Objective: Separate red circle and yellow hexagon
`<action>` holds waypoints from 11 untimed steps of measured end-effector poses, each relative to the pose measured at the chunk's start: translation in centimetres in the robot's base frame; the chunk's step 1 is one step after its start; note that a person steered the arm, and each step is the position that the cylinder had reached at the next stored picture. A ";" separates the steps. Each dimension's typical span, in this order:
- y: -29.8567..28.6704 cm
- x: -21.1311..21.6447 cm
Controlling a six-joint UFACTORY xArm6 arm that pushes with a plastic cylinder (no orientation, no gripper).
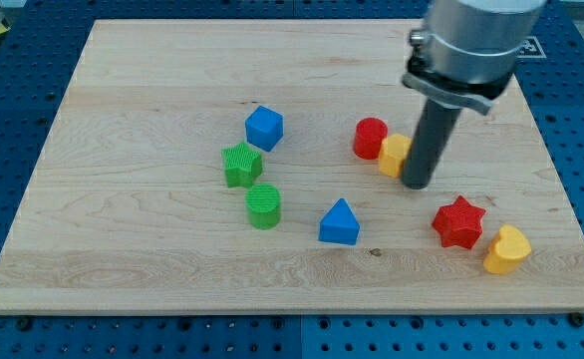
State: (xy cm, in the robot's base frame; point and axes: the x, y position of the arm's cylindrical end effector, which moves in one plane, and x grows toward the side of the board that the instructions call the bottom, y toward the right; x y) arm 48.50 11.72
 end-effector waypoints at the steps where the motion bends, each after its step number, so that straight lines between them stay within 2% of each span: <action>1: -3.6 0.0; 3: -4.9 0.0; 5: -5.5 -3.7; 9: -2.2 -3.7; 11: -2.2 -5.7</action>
